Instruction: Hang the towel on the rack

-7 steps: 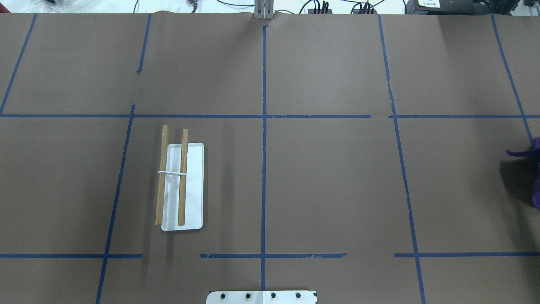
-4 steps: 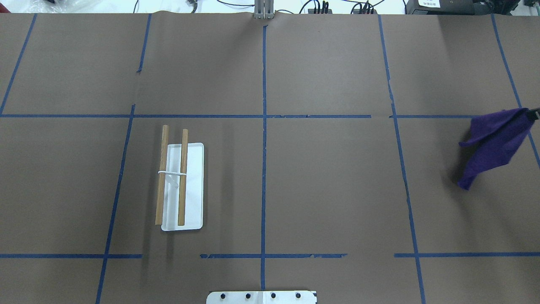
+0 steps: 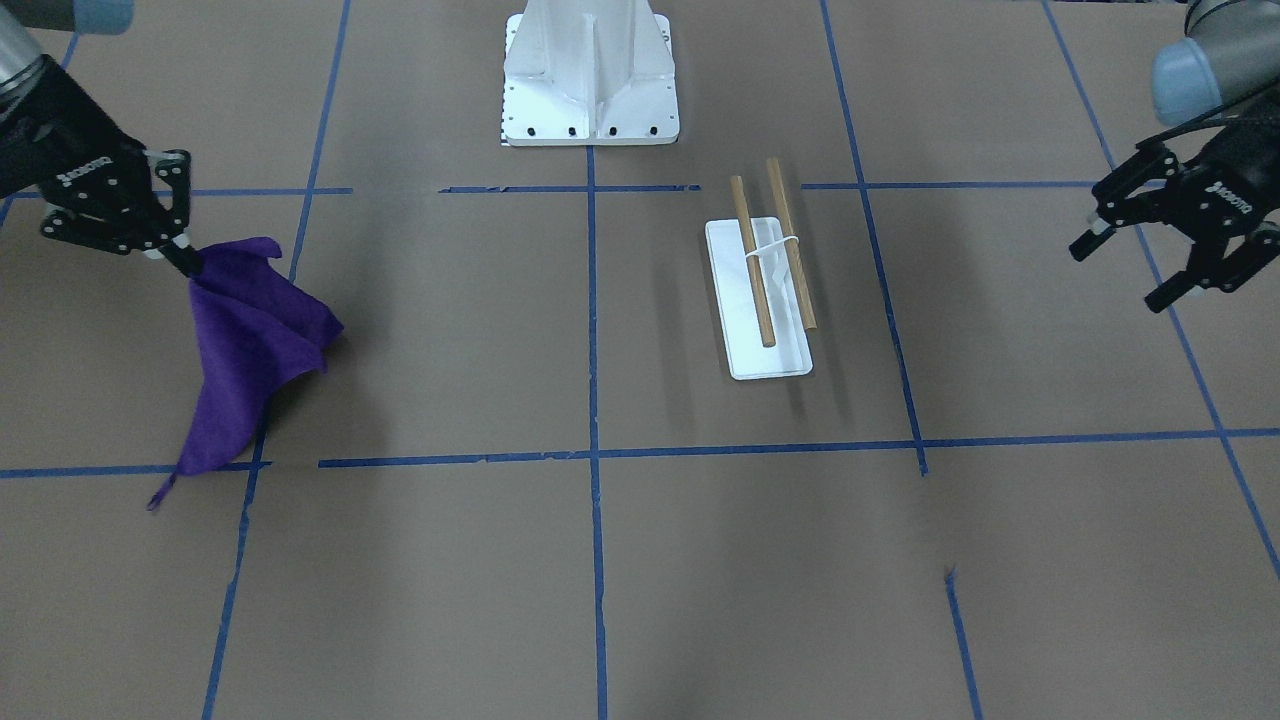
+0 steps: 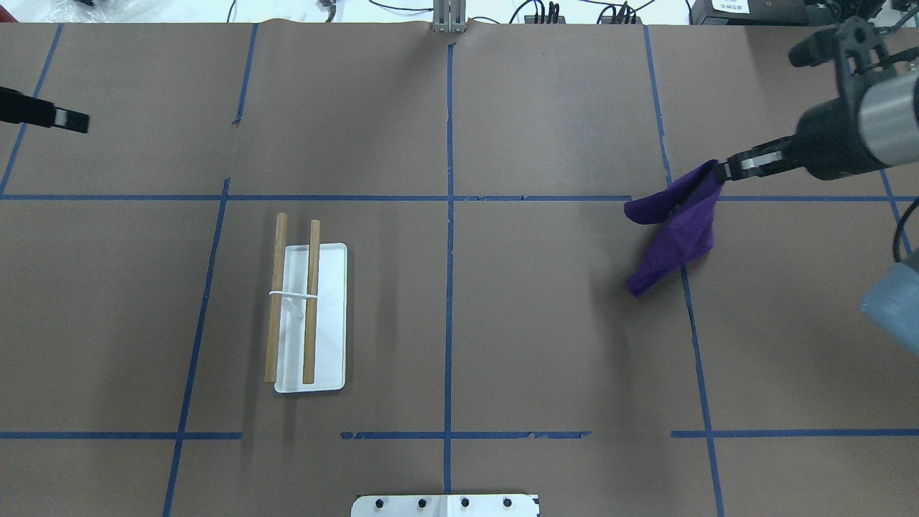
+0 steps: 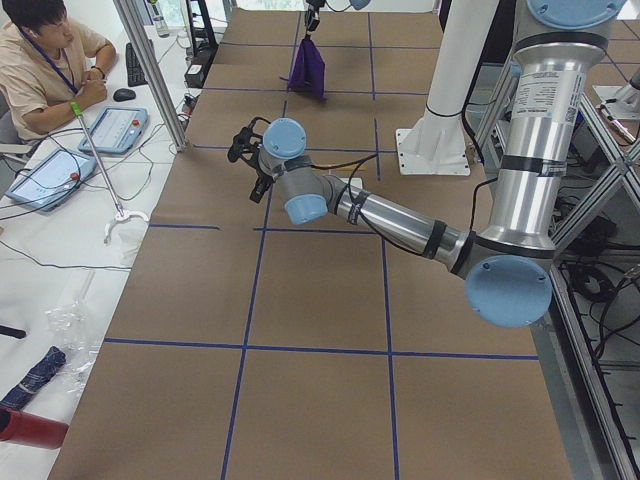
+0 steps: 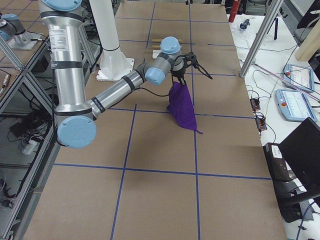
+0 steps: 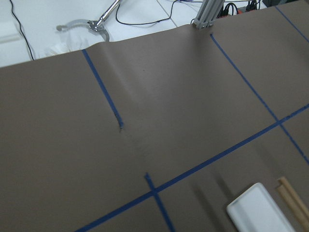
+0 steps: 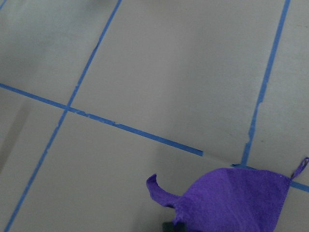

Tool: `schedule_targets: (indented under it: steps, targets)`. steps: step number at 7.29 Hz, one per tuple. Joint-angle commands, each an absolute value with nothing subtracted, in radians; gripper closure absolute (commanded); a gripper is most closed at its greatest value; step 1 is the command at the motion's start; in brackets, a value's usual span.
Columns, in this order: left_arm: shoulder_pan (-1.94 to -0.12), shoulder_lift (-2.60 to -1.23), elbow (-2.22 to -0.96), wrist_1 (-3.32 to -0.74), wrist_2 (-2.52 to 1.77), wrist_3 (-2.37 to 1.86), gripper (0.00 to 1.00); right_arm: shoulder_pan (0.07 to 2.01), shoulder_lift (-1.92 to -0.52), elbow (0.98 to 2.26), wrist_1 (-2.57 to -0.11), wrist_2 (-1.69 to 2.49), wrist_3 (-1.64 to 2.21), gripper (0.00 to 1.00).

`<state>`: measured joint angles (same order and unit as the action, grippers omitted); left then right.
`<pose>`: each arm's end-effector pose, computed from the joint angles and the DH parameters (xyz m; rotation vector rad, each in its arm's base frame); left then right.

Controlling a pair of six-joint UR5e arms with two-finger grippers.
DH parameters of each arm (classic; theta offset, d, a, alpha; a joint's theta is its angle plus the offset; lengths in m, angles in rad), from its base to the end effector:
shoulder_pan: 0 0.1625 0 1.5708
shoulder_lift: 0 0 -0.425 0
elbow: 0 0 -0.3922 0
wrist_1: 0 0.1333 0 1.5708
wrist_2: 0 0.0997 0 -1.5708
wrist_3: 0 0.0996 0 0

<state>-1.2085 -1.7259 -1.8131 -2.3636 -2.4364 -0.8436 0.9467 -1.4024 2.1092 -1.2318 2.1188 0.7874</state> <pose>0.1321 -0.5106 0.3620 0.4791 1.2390 0.1060 -0.2220 -0.4476 0.2831 0.4517 -1.0355 -0.1408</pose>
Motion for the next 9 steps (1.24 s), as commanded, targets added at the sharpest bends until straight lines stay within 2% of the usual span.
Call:
schedule_targets:
  steps: [1, 2, 5, 9]
  targets:
    - [-1.039, -1.872, -1.828, -2.361, -2.323, -1.411, 0.10, 0.794, -1.272, 2.126, -1.232, 1.947, 1.005, 1.00]
    - [-0.970, -1.947, -1.825, -2.333, -2.245, -1.653, 0.17, 0.758, -1.231, 2.135, -1.232, 1.901, 1.041, 1.00]
    - [-0.739, -2.150, -1.809, -2.114, -1.993, -1.928, 0.17, 0.654, -1.125, 2.143, -1.232, 1.748, 1.077, 1.00]
    - [-0.666, -2.262, -1.738, -2.112, -1.970, -2.068, 0.17, 0.577, -1.078, 2.157, -1.232, 1.642, 1.077, 1.00]
